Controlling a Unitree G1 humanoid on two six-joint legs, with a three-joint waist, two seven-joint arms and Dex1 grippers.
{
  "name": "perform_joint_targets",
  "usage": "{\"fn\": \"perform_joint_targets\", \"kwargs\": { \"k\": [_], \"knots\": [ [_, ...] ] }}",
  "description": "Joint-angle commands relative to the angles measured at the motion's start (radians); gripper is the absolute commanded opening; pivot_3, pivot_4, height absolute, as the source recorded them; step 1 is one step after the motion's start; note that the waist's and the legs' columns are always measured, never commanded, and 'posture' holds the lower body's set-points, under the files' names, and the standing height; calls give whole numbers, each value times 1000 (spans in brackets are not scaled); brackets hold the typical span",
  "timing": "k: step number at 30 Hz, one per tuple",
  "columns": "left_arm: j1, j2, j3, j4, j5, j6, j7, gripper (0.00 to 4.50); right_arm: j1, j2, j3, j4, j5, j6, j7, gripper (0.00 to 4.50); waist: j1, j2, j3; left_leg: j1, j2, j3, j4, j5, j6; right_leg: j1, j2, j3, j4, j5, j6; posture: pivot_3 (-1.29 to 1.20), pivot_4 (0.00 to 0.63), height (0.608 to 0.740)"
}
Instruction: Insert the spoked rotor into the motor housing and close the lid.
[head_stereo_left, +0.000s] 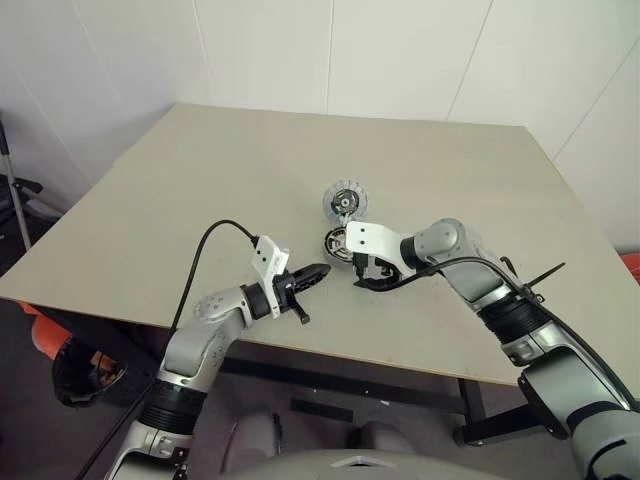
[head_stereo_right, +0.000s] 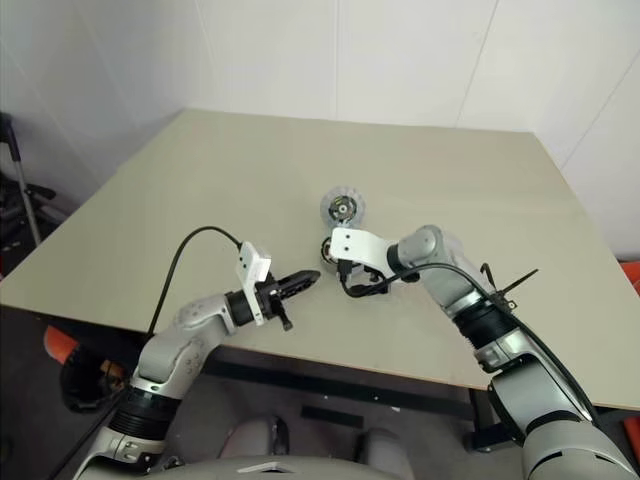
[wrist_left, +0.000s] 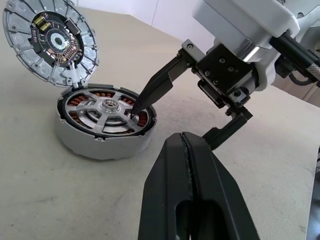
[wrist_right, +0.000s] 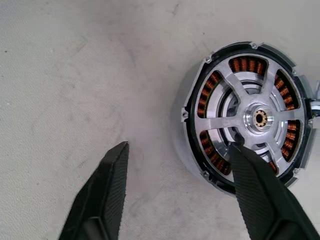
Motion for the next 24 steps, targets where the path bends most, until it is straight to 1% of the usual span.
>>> {"fn": "perform_joint_targets", "kwargs": {
  "k": [1,7,8,16,20,24],
  "knots": [
    [-15,-3,18,-27,-13,-7,5,0,-28,6,-10,12,-5,-17,3,2314,1,0,0,0,0,0,0,0,0,0,0,0,0,0,0,0,0,740],
    [-14,-4,20,-30,-15,-6,8,0,-30,8,-18,12,-5,-17,6,206,1,0,0,0,1,1,0,1,1,0,0,0,0,0,0,0,0,740],
    [-15,-5,20,-29,-15,-6,8,0,-31,8,-20,11,-5,-16,7,16,1,0,0,0,1,1,0,1,1,0,0,0,0,0,0,0,0,740],
    [-19,-6,21,-25,-16,-6,6,0,-24,12,-40,-31,7,35,1,16,1,0,0,0,1,2,0,1,2,0,0,0,0,0,0,0,0,740],
    [-18,-6,19,-27,-16,-5,5,0,-17,18,-81,-98,22,159,-36,16,1,0,0,-1,1,2,0,1,2,0,0,0,0,0,0,0,0,740],
    [-18,-7,17,-26,-17,-3,3,0,-1,-15,-113,-206,32,289,-46,16,5,0,1,-2,1,2,0,1,2,-1,0,0,0,0,0,0,0,740]
  ]
}}
